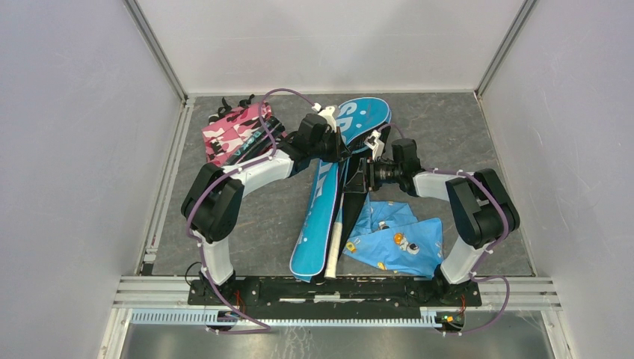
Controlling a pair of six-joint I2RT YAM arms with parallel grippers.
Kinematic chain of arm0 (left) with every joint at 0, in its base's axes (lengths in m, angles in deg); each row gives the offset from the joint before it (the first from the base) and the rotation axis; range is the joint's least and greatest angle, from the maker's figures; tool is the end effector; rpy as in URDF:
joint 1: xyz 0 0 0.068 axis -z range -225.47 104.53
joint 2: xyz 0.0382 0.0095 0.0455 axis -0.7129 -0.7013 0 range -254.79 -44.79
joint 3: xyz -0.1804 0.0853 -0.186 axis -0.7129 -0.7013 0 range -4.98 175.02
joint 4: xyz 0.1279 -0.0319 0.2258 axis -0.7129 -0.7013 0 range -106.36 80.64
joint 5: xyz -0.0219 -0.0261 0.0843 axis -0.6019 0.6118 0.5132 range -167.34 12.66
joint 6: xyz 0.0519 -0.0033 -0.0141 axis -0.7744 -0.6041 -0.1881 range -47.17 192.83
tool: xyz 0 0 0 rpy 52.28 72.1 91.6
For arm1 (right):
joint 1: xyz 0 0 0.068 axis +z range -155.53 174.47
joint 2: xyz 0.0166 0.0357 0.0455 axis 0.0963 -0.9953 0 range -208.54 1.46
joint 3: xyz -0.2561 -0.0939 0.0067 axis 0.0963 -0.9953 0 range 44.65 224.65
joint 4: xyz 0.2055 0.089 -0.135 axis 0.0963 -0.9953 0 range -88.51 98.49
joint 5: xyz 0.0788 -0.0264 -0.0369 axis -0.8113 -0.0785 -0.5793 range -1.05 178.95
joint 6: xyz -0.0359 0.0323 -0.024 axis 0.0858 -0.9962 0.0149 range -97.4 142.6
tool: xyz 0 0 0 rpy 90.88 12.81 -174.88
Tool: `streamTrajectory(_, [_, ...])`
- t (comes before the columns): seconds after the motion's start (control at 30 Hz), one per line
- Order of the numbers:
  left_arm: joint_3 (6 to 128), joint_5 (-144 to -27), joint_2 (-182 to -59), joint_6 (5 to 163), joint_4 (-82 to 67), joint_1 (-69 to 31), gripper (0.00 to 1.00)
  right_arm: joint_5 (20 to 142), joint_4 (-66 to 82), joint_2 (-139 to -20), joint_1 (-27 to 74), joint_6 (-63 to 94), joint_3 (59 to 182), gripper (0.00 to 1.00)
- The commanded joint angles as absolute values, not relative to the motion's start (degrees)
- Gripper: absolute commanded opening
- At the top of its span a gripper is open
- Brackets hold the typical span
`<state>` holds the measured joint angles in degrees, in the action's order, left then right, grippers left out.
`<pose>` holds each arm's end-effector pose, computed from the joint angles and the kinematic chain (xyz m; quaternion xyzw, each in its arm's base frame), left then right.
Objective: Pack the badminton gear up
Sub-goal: Place the racket in the racket bag.
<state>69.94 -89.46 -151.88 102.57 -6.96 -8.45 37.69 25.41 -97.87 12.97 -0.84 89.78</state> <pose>0.3399 -0.2656 0.2321 0.1075 0.8551 -0.3508 0.3663 0.3054 0.1315 0.1520 -0.1571 0.8154 0.5051 0.2351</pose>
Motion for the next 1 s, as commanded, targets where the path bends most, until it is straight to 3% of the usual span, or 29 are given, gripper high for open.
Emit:
streamTrajectory(0.0, [71.9, -91.0, -148.2, 102.9, -3.9, -8.5, 0.02, 36.2, 32.1, -98.1, 14.0, -4.6, 88.7, 0.56])
streamTrajectory(0.27, [72.3, -91.3, -148.2, 103.5, -4.3, -8.5, 0.02, 36.7, 32.6, -100.5, 15.4, -5.8, 90.1, 0.43])
streamTrajectory(0.73, [67.7, -92.5, -147.2, 103.9, -1.7, -7.9, 0.02, 36.7, 34.8, -99.6, 15.8, -8.9, 93.0, 0.03])
streamTrajectory(0.97, [66.5, -92.3, -147.0, 105.0, -0.9, -6.5, 0.02, 37.0, 37.8, -99.7, 16.1, -12.2, 93.6, 0.00])
